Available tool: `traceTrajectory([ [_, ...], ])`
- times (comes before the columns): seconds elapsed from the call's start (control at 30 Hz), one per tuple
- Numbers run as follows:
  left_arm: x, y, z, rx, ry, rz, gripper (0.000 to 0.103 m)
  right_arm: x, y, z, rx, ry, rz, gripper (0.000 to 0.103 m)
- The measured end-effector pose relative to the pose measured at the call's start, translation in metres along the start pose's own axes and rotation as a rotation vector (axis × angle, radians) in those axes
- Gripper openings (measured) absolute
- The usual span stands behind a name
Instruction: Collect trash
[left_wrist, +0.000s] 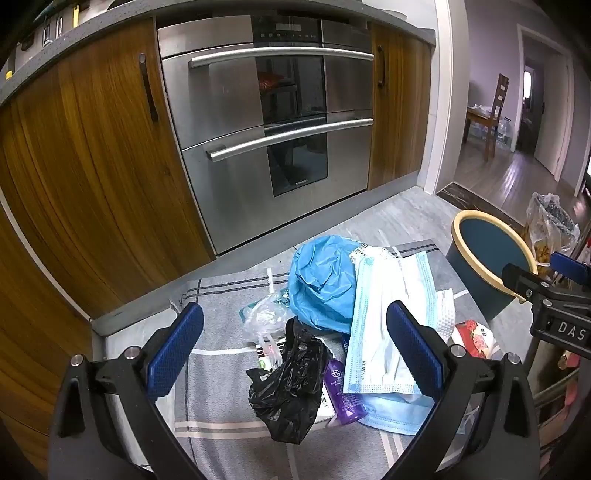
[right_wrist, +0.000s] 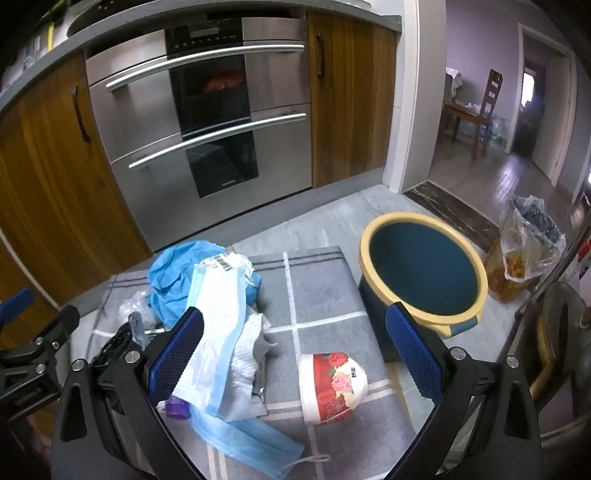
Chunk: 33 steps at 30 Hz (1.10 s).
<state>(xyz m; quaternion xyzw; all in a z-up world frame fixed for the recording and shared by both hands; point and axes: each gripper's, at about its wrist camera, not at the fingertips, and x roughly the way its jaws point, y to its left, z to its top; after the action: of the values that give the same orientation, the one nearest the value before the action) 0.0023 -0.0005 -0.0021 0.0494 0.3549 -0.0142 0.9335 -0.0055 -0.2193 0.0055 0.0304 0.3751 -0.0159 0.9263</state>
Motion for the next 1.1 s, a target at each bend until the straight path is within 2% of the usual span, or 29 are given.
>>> traceTrajectory([
  [1.1,0.0022,-0.0026,-0.0022,0.009,0.008,0.004,0.098,0.0001,-0.0010,-0.0004,-0.005,0.001,-0.005,0.098],
])
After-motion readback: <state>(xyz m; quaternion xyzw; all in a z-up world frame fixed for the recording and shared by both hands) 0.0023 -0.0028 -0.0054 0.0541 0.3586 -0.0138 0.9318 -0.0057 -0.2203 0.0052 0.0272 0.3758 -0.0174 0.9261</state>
